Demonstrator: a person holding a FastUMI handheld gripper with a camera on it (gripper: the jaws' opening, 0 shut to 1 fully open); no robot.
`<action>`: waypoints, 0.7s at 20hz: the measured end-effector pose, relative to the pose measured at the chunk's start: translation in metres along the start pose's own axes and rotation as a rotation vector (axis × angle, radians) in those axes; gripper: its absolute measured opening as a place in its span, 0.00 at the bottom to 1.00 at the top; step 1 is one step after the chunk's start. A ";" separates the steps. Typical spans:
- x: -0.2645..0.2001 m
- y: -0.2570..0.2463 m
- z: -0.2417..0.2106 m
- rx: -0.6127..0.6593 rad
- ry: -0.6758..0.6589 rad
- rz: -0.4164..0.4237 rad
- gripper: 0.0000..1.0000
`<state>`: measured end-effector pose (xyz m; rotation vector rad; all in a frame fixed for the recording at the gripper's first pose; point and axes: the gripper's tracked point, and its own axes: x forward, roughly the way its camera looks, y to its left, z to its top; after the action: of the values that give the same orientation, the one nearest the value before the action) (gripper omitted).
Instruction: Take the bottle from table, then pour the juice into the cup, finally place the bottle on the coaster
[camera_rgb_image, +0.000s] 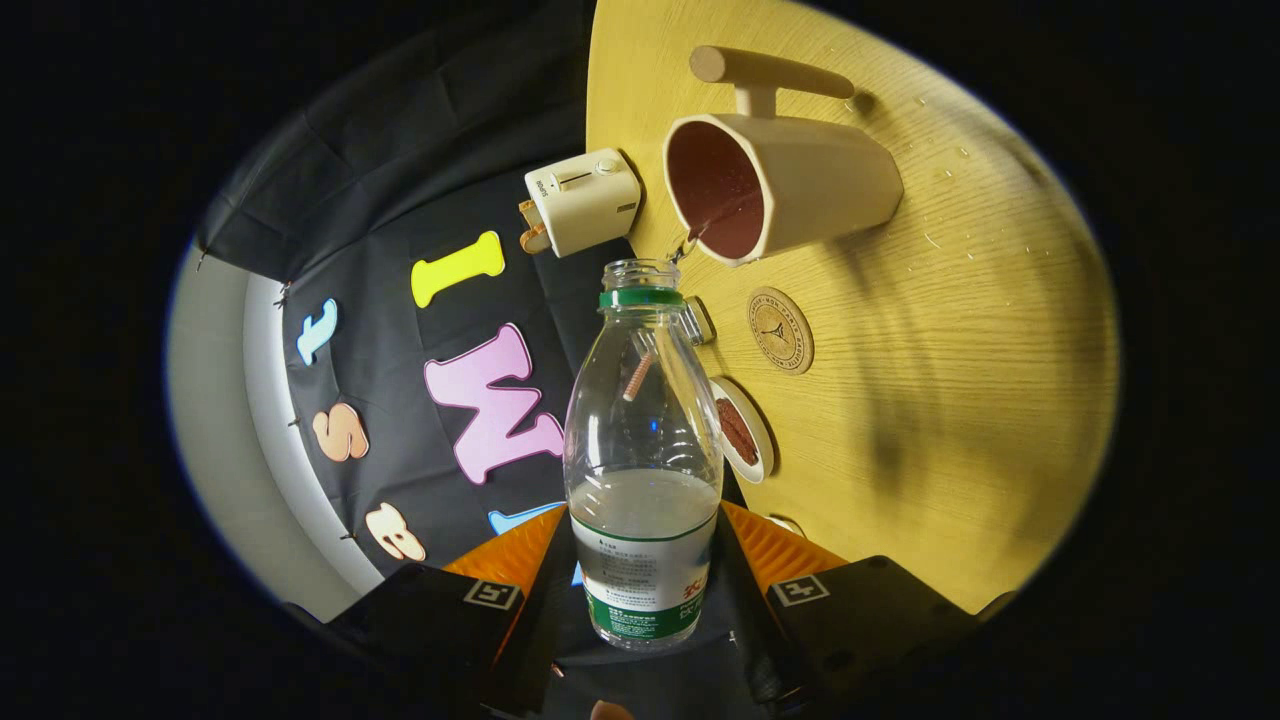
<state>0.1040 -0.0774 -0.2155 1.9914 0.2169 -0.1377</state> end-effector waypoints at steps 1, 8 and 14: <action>0.001 0.000 0.000 0.005 0.001 0.001 0.76; 0.001 0.007 0.002 0.054 -0.004 0.017 0.76; 0.001 0.013 0.002 0.111 -0.002 0.038 0.76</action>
<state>0.1080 -0.0846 -0.2051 2.1042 0.1728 -0.1297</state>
